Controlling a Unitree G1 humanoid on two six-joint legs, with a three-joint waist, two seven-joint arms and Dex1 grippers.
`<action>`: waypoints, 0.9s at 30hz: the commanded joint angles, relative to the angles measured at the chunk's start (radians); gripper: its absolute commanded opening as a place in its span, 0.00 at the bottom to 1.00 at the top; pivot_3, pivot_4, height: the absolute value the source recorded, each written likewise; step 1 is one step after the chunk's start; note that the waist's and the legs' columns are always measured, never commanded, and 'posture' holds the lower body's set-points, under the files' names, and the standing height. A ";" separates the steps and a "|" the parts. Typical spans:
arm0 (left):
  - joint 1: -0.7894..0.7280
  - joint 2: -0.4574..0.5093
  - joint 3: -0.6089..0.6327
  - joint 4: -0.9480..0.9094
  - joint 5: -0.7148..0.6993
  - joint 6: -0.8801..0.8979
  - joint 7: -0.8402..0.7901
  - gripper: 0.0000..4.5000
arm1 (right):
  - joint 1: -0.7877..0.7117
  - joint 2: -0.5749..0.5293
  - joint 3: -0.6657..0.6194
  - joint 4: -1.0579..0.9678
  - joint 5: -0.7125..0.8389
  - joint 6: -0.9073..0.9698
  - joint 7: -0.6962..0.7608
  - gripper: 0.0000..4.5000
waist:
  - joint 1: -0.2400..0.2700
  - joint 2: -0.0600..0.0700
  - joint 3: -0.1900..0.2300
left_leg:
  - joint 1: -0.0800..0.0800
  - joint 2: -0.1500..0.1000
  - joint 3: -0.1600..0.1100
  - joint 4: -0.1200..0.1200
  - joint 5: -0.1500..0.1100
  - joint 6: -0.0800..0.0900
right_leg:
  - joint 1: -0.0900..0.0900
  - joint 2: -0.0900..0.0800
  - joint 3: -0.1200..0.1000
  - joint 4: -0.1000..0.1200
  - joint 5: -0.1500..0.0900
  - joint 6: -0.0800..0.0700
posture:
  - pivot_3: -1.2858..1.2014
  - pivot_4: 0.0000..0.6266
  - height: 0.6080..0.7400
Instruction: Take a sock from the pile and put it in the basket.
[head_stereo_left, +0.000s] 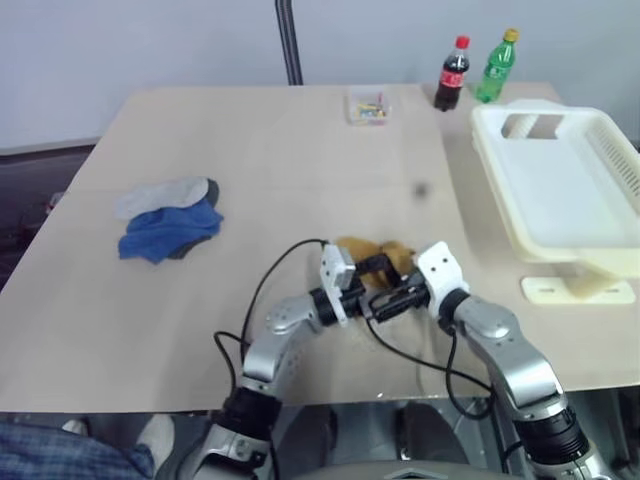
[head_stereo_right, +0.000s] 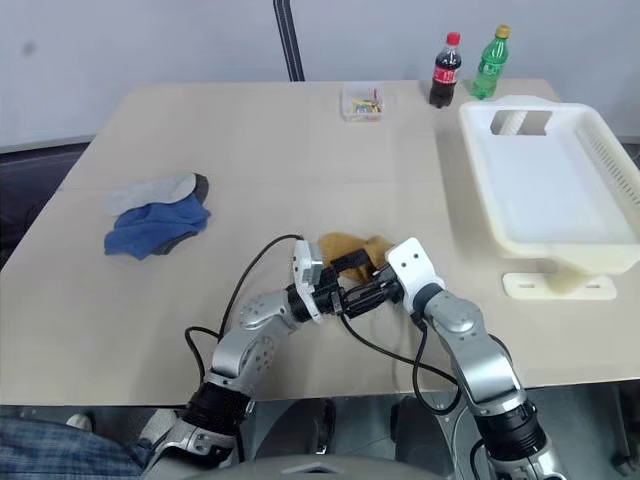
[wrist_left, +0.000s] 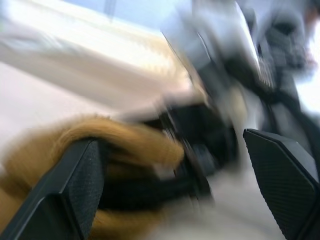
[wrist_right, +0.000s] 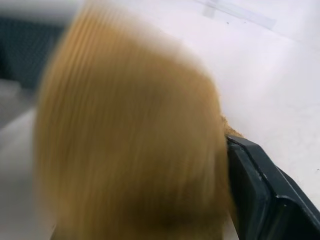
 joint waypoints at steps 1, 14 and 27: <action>0.008 -0.002 -0.008 -0.113 -0.040 -0.068 -0.060 1.00 | 0.025 -0.007 0.021 0.010 -0.003 0.005 0.012 0.61 | 0.000 0.000 0.000 | 0.000 0.000 0.000 0.000 0.000 0.000 | 0.000 0.000 0.000 0.000 0.000 0.000 | 0.52 0.24 1.00; 0.008 -0.051 0.045 -0.133 -0.097 -0.082 -0.017 1.00 | 0.033 -0.015 0.029 0.000 -0.004 0.013 0.025 0.61 | 0.001 0.000 0.000 | 0.000 0.001 0.000 0.000 0.000 0.000 | 0.000 0.000 0.000 0.000 0.000 0.000 | 0.52 0.24 1.00; 0.152 -0.042 0.178 -0.345 -0.132 -0.027 0.246 1.00 | 0.037 -0.031 0.021 -0.016 -0.005 0.028 0.037 0.61 | 0.002 0.000 0.000 | 0.000 0.001 0.001 0.000 0.001 -0.001 | 0.000 0.000 0.001 -0.001 0.000 0.000 | 0.52 0.24 1.00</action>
